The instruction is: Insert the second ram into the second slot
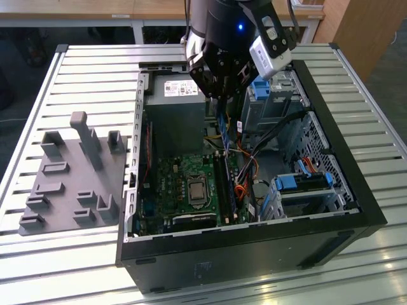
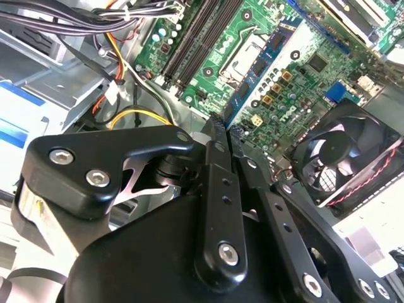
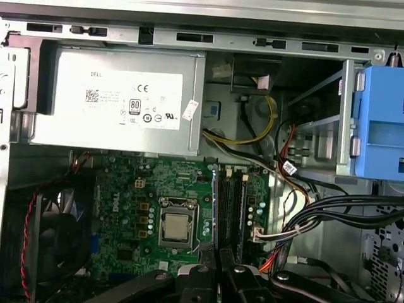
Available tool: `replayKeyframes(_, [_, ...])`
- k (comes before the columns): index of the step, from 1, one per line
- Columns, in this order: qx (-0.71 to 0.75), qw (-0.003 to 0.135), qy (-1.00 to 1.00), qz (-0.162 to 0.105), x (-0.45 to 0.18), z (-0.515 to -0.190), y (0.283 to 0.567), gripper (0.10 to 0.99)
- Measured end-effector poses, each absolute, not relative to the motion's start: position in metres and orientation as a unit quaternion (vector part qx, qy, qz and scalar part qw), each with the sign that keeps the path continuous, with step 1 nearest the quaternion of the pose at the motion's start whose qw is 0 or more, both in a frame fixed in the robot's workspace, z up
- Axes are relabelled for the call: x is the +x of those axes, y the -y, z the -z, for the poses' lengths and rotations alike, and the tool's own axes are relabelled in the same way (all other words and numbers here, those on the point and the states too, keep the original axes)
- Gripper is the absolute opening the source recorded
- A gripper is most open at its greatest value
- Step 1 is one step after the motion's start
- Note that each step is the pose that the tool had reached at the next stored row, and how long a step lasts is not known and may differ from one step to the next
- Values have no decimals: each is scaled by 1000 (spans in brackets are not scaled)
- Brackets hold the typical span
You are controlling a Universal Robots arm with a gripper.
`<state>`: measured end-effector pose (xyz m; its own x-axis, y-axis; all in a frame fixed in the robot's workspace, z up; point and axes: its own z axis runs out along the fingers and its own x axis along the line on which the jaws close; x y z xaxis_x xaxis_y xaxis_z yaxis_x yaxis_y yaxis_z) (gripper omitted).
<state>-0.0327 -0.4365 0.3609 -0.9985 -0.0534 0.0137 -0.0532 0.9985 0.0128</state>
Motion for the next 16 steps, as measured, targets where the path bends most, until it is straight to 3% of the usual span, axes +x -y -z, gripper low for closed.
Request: replayKeyframes(16, [16,7,1000,6,-32,-353,437,137])
